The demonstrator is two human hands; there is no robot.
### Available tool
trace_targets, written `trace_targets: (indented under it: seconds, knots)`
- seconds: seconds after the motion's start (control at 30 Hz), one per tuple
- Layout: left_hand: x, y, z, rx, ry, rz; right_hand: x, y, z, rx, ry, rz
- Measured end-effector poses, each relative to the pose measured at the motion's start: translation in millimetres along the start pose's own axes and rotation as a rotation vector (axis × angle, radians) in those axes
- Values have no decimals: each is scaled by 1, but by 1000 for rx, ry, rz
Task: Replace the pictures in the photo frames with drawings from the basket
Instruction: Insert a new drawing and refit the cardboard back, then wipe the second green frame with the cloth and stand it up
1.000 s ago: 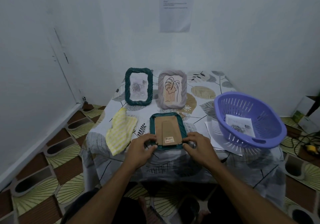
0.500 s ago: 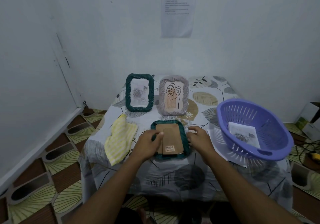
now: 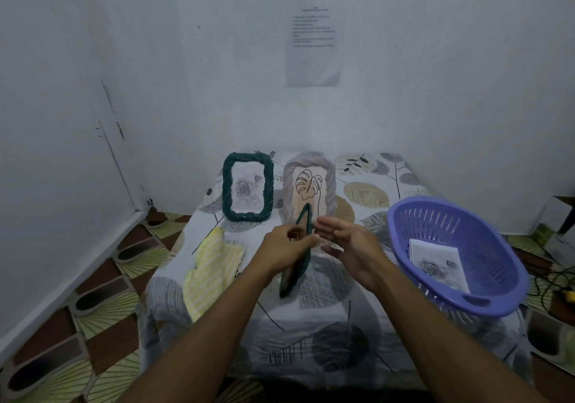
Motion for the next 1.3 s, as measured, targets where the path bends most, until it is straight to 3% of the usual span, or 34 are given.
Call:
trace_targets:
  seconds: [0.07,0.17,0.27,0.33,0.4,0.47,0.63,0.7,0.8,0.87,1.03,1.13,1.3]
  knots:
    - [-1,6,6,-1,3,24,-2,-2,-10,-22,43,17]
    - [-4,19,1,-31,17,146,-3,11,-14,-149,144,223]
    - [-10,24,-18,-423,101,195,-5,23,4,-204,73,286]
    - [-18,15,-24,-685,163,156,-6,21,23,-64,-44,245]
    - [-23,9,-33,-795,200,137,-10,11,33,107,-106,197]
    - [-25,12,-45,-656,186,172,-10,10,38,172,-84,214]
    - [-28,59,-72,212,44,492,-7,15,44,83,-49,276]
    - [-22,78,-90,460,143,596,-5,15,47,78,-46,295]
    - [-9,96,-123,556,442,454,-3,15,48,25,-37,315]
    - [-5,96,-137,536,507,332,-5,16,48,-18,-29,318]
    - [-2,88,-103,339,66,367,-5,16,44,-43,23,312]
    - [-6,73,-57,238,-110,385,-4,10,43,-64,48,294]
    - [-4,5,-37,331,-262,177,-11,1,45,-83,86,267]
Point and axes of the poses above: each hand's wrist, its own x-axis towards the middle knuckle, its own y-axis out of the back of the hand, z = x × y, the point moved 5 cm from there along x, towards the middle knuckle, and after that the axes turned 12 degrees about x, right-handed, at the moved point
